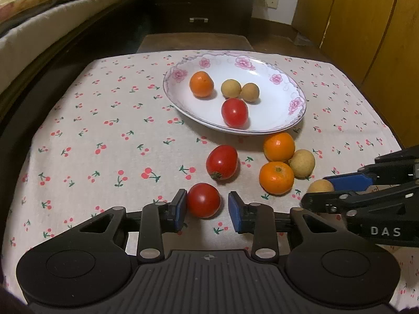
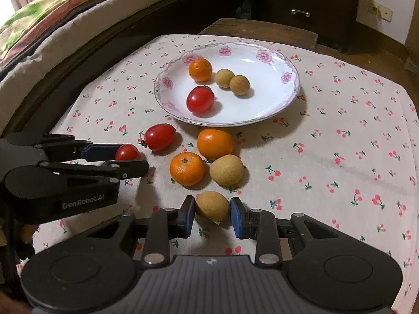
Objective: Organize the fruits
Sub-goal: 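Close the left tool on a red tomato while the right tool grasps a brown fruit, then carry the tomato and brown fruit over the plate and open both tools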
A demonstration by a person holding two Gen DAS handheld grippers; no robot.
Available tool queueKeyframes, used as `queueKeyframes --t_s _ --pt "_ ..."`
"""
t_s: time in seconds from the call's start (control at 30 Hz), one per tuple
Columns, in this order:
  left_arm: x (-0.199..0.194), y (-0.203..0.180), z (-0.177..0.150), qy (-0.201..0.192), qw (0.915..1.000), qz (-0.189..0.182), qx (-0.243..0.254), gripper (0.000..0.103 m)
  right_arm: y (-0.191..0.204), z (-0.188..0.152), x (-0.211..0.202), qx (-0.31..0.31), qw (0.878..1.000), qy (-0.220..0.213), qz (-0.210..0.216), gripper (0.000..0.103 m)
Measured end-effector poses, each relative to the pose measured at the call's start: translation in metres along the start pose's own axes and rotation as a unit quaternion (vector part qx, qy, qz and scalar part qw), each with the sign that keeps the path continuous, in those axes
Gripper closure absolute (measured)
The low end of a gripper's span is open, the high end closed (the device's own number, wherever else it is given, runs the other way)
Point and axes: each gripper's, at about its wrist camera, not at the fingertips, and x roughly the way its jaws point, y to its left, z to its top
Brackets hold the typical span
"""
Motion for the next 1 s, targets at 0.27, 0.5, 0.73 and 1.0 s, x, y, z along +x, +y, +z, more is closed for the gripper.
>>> queueKeyframes --t_s 0.27,0.5,0.73,1.0 --pt "0.001 -0.002 0.001 0.0 1.0 0.004 0.001 0.064 -0.003 -0.003 -0.004 0.01 1.0 -0.001 -0.005 0.072" --pt "-0.001 -0.003 0.002 0.006 1.0 0.001 -0.003 0.069 0.0 -0.003 -0.007 0.008 1.0 -0.004 -0.003 0.072" --pt "-0.009 -0.006 -0.004 0.007 0.9999 -0.007 -0.008 0.069 0.002 -0.004 -0.012 0.006 1.0 -0.007 0.0 0.072" --pt "-0.018 -0.012 -0.004 0.001 0.9999 -0.015 -0.007 0.069 0.001 -0.004 -0.019 0.008 1.0 -0.015 0.0 0.072"
